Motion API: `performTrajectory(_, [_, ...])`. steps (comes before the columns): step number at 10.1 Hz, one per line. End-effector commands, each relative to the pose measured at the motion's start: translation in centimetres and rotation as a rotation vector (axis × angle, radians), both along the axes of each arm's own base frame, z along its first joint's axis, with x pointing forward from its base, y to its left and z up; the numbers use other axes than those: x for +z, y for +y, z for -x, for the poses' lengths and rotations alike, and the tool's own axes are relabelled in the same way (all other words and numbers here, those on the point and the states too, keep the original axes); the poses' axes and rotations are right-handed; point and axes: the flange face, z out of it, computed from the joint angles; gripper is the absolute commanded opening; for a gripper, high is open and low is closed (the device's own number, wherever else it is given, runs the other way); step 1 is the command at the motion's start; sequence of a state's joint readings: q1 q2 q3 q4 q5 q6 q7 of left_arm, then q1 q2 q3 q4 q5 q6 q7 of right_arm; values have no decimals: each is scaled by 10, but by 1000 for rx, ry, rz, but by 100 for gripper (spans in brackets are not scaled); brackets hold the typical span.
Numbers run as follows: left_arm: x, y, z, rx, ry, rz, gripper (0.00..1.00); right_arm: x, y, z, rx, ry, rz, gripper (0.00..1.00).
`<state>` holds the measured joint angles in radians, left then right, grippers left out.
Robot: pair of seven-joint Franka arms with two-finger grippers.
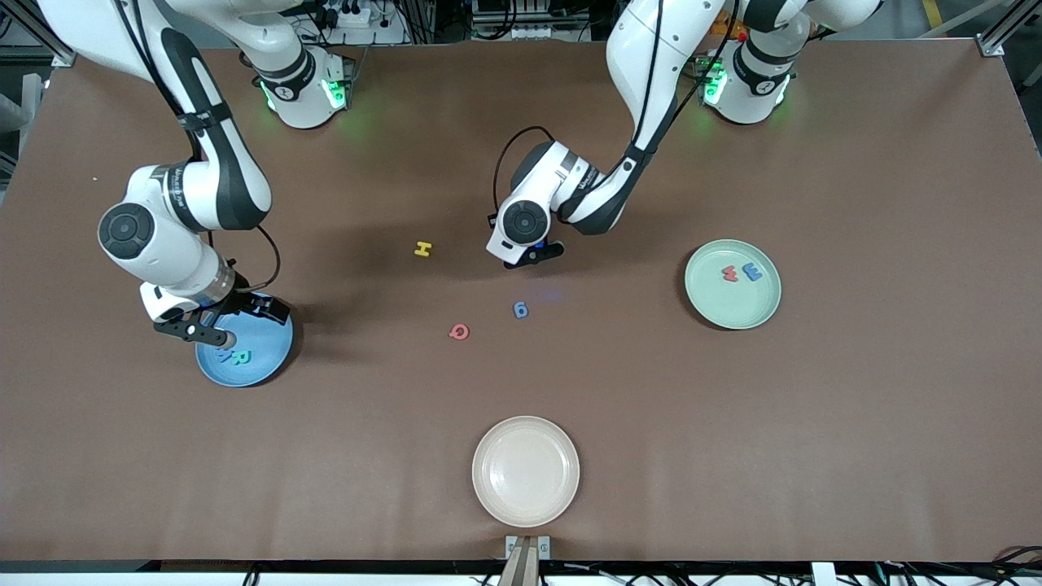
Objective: Sort uppercase to blue plate, lowercase to green plate
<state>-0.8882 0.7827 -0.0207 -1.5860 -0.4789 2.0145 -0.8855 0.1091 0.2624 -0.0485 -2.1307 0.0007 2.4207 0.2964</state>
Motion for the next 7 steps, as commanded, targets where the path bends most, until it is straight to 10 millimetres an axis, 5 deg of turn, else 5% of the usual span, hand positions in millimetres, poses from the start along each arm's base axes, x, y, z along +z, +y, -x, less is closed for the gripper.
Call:
performTrajectory(1, [-3, 2, 0, 0, -2, 21, 49, 1, 0, 0, 17, -17, 3, 100])
performTrajectory(3, [-4, 4, 1, 0, 1, 17, 47, 2, 2, 0, 18, -19, 3, 100])
performTrajectory(7, [-4, 2, 0, 11, -7, 18, 27, 2, 3, 0, 22, -18, 3, 100])
